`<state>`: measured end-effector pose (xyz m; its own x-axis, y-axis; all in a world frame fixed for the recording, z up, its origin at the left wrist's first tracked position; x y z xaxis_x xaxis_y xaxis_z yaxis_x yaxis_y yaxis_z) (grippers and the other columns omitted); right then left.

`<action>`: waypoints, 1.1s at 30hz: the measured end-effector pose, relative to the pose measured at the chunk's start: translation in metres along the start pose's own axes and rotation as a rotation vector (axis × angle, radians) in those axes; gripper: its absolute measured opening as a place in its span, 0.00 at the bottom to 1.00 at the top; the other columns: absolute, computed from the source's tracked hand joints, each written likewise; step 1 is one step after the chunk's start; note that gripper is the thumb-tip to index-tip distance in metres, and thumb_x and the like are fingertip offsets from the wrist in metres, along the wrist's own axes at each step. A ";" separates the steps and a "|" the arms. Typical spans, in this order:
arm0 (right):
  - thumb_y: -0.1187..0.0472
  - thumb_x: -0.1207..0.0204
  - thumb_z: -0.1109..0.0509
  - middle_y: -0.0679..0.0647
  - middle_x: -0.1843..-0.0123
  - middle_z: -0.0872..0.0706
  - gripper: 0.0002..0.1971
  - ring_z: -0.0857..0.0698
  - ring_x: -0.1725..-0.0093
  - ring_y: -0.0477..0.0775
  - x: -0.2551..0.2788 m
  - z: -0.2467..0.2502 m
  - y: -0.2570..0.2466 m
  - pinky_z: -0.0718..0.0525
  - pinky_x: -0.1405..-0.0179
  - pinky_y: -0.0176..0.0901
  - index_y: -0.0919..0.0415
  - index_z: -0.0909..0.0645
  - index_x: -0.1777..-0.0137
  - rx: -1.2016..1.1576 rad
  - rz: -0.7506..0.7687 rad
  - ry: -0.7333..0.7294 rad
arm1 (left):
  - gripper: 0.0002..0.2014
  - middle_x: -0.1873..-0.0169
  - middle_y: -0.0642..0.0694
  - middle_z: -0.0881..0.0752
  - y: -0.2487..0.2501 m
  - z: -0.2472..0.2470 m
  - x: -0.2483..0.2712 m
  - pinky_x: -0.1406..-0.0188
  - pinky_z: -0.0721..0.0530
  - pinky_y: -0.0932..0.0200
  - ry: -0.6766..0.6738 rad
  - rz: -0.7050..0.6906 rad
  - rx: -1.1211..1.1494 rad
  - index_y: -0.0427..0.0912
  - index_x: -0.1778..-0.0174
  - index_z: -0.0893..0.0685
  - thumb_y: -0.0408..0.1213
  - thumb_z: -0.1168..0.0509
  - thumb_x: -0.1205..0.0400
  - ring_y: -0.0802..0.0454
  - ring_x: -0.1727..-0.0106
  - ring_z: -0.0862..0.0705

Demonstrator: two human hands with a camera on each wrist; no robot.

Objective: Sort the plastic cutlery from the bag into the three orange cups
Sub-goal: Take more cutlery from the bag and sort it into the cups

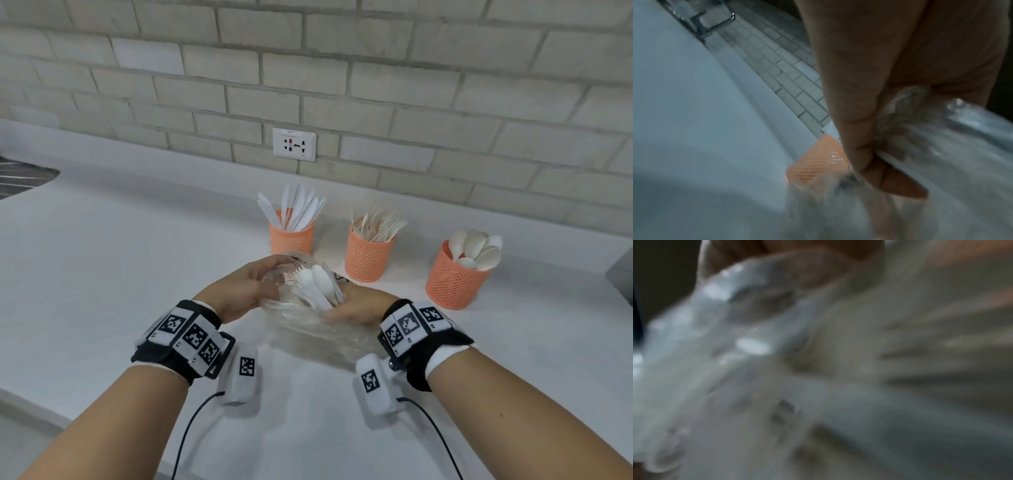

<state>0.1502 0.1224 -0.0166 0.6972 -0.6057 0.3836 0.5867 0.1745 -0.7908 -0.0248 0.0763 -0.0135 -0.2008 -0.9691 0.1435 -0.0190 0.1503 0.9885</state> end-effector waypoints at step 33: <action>0.70 0.24 0.37 0.52 0.75 0.22 0.05 0.22 0.77 0.47 0.049 0.047 -0.015 0.19 0.75 0.38 0.60 0.24 0.56 -1.186 0.375 0.405 | 0.26 0.36 0.40 0.31 -0.008 -0.060 -0.025 0.33 0.26 0.45 -0.032 0.294 -1.630 0.43 0.30 0.24 0.48 0.33 0.24 0.39 0.33 0.30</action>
<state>0.1954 0.1267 0.0364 0.4433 -0.8953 0.0443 -0.4777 -0.2778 -0.8335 0.0389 0.0875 -0.0224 -0.0310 -0.9391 0.3423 0.9968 -0.0543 -0.0587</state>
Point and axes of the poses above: each hand's wrist, its own x-axis away from the middle knuckle, its own z-axis out of the back of the hand, y = z × x, the point moved 3 cm from there along -x, towards the middle knuckle
